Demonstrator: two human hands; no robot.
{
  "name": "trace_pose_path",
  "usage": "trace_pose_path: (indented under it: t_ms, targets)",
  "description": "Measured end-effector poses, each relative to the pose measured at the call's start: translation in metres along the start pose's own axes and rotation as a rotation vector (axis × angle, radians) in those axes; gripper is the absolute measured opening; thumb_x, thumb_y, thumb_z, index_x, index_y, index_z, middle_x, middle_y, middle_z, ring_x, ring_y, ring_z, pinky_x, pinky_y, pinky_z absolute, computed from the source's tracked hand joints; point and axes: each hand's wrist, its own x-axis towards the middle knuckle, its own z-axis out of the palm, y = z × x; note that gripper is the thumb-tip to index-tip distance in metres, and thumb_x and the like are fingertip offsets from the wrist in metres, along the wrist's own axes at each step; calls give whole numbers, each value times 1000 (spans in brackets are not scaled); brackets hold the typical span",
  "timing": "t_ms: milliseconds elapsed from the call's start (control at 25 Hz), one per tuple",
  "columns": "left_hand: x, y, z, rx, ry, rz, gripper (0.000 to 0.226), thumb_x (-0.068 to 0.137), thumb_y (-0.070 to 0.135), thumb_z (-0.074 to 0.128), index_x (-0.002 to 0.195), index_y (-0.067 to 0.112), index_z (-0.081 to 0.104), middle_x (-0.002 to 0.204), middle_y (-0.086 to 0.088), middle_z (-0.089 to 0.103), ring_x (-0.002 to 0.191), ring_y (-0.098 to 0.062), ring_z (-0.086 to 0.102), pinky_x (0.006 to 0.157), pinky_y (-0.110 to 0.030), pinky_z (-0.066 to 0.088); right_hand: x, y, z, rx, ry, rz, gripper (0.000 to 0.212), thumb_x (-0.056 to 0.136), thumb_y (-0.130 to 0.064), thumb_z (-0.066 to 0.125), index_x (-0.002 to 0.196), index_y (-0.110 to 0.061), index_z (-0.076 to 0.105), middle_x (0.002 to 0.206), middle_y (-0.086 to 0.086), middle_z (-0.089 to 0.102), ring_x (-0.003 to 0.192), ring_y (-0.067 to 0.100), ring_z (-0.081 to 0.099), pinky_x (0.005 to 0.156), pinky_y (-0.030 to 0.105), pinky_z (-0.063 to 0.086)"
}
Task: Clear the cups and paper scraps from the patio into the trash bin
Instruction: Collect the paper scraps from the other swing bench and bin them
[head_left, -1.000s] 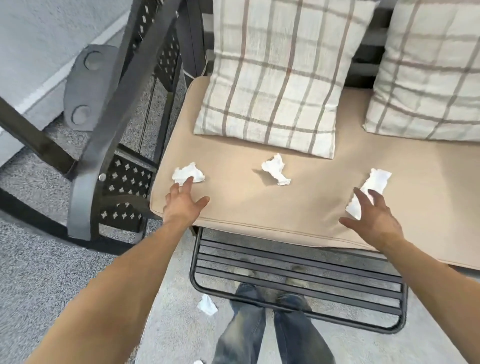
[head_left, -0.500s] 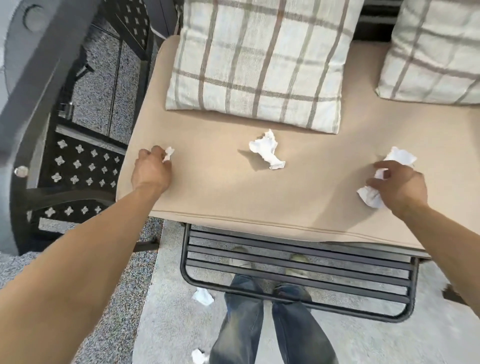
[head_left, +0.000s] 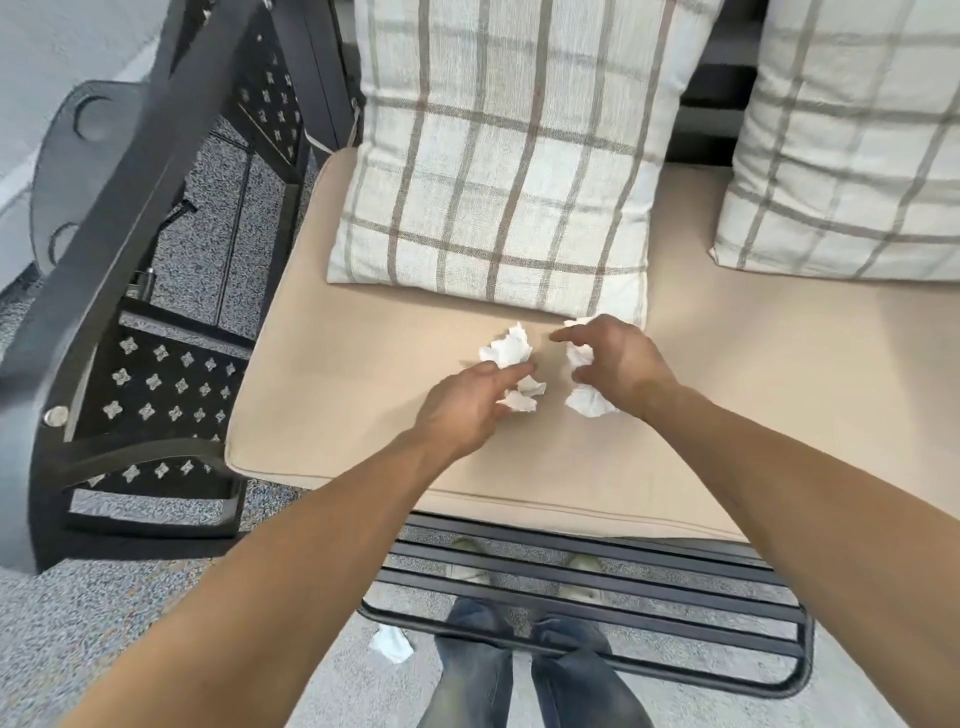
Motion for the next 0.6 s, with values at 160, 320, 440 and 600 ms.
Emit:
trace_pose_path:
  t_ms: [160,320,440,600]
  targets:
    - [12,-13,19,85,-4,-76,40,94,22,55,132,32,53,127,-1,57,114,-28,57,90,-37,48,47,-19,22,-184,-150,-129,69,86,-4,59,141,-41,42,130,7,44,110,28,56,91,32,45]
    - [11,-19,28,-19,86,-116,21,92,23,59,113,19,64,116,-4,60,107,-29,58,84,-36,46,67,-28,49,-217,-56,-129,39,85,-6,59,118,-26,66,121,11,57,107,31,58,86,33,46]
    - [10,-17,28,-64,88,-171,16,92,20,58,106,18,65,114,-3,59,103,-27,58,84,-36,47,56,-23,55,-162,57,-51,28,83,-4,56,103,-17,72,106,12,69,98,32,61,75,32,45]
    - [-12,-21,23,-150,82,-235,11,92,18,59,102,19,65,105,3,56,98,-26,58,80,-32,45,16,-2,37,61,121,135,21,80,-7,60,92,-17,75,92,9,72,89,28,63,70,32,46]
